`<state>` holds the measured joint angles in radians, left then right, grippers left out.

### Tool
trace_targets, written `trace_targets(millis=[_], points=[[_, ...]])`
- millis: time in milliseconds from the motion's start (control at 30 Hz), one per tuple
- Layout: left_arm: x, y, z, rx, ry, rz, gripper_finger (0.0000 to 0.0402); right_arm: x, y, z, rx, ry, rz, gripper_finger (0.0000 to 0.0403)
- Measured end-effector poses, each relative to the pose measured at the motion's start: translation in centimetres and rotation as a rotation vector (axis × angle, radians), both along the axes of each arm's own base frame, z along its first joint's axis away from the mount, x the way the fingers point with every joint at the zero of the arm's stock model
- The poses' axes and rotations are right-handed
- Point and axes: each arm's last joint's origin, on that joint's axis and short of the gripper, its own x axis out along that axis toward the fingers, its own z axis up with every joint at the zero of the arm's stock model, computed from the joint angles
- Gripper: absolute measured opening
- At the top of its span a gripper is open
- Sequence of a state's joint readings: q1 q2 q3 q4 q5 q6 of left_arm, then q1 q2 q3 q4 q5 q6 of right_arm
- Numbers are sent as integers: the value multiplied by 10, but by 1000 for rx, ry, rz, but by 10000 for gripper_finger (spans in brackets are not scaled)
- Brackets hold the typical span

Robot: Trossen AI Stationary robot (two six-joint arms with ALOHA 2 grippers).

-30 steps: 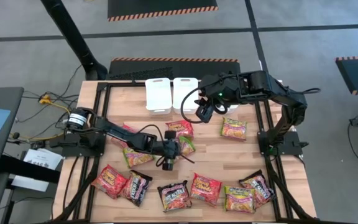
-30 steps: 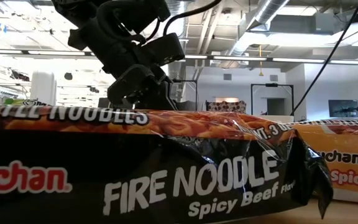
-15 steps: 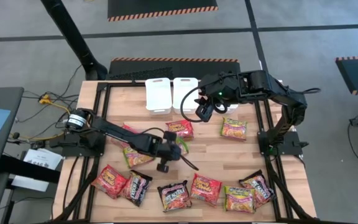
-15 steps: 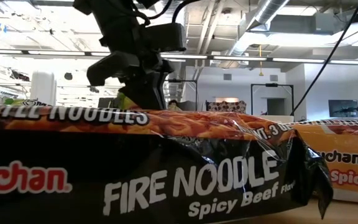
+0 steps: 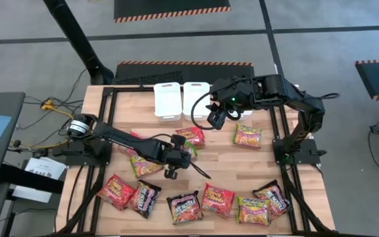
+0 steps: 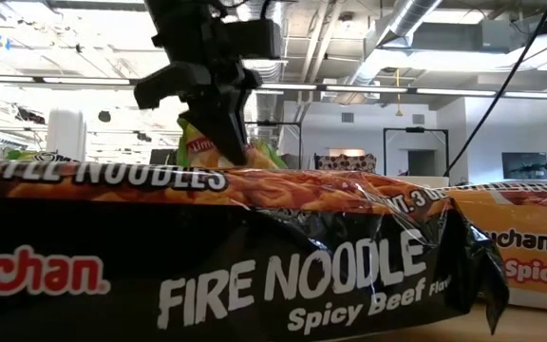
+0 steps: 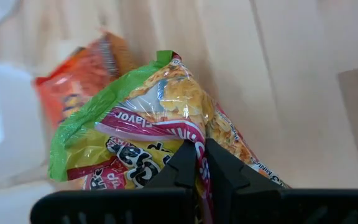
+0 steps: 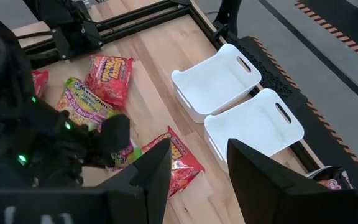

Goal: Sort Maruchan noodles
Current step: Put the green noodle pack into the left white bin

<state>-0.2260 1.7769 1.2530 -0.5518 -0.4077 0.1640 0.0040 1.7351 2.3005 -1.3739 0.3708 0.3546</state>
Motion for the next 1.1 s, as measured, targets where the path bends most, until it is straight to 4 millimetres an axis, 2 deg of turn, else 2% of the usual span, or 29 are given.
trace_targets(millis=[200,367,633,867,1100], points=[[-15,12,30,101,-36,36,1,1,-1,1,-25,-7,-7,182],[-28,33,50,214,-21,66,1,2,-3,3,-32,-32,-9,182],[-52,77,85,309,-24,124,1,3,-10,4,-33,-52,-31,182],[-76,125,112,406,-3,147,1,5,-15,6,-34,-76,-50,182],[-91,177,121,442,39,73,2,4,-19,6,-30,-82,-67,182]])
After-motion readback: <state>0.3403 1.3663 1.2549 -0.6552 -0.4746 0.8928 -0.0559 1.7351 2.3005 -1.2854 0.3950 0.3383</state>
